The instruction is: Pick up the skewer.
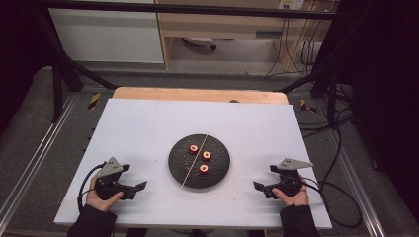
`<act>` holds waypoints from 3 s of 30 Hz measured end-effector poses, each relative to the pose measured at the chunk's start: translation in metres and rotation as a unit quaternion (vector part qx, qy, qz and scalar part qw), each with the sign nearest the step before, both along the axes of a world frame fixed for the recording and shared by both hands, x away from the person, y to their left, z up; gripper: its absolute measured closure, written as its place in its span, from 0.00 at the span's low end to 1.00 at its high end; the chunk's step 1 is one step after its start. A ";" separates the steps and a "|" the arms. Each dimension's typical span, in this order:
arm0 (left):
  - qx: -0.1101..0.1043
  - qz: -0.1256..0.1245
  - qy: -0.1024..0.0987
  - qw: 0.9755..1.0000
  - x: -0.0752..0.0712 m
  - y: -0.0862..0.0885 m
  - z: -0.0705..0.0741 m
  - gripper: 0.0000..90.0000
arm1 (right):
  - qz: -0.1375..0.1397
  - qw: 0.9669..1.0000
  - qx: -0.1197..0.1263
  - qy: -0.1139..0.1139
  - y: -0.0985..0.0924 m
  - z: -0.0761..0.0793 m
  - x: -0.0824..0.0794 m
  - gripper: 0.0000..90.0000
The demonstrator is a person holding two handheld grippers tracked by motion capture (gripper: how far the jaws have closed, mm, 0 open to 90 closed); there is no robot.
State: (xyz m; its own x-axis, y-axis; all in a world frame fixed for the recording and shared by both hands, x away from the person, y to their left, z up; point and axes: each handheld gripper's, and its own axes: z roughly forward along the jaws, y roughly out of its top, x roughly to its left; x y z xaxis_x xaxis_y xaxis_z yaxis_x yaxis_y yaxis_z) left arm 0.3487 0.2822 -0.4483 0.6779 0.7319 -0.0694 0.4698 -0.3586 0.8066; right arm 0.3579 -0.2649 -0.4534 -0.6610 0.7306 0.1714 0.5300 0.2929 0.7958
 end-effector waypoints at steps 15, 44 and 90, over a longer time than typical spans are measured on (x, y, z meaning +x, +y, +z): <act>-0.009 -0.007 -0.006 1.000 -0.003 -0.010 0.010 0.04 | -0.003 1.000 0.002 -0.004 0.000 0.001 0.000 0.01; -0.006 -0.032 0.002 0.999 -0.002 -0.068 0.031 0.43 | -0.005 1.000 -0.004 -0.001 0.000 0.001 0.000 0.01; 0.007 -0.078 0.067 0.995 0.014 -0.145 0.013 1.00 | -0.005 1.000 -0.008 0.000 0.000 0.000 0.000 0.01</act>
